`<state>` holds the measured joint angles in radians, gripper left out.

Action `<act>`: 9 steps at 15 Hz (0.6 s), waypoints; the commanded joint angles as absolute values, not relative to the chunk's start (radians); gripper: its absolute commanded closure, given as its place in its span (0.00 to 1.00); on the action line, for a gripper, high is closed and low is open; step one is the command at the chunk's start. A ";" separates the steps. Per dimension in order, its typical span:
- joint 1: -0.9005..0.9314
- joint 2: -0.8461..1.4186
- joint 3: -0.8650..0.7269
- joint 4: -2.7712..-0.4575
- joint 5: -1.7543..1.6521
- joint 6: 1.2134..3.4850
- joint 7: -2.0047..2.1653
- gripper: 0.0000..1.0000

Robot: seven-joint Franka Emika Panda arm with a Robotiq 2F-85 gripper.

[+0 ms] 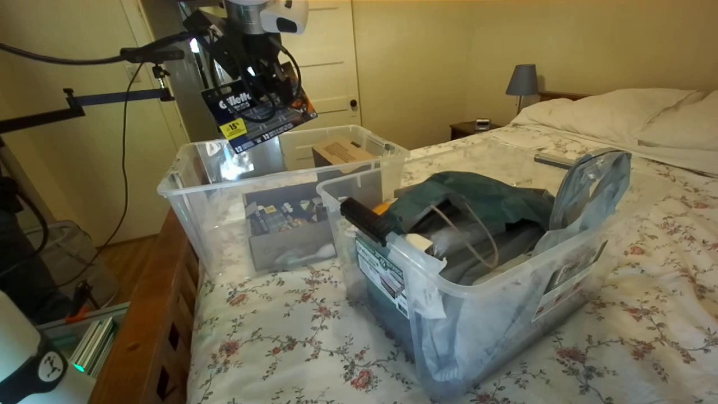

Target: Transfer one packet to the storage box on the left

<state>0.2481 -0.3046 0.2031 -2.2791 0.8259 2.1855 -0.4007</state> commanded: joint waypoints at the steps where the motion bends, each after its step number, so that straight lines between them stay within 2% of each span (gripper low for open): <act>1: 0.257 -0.305 0.192 -2.279 0.822 2.186 -0.399 1.00; 6: 0.320 -0.191 0.234 -2.228 0.860 2.171 -0.453 1.00; 9: 0.354 -0.108 0.298 -2.190 0.808 2.256 -0.444 1.00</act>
<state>0.3283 -0.2015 0.2503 -2.2533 0.8275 2.1899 -0.4322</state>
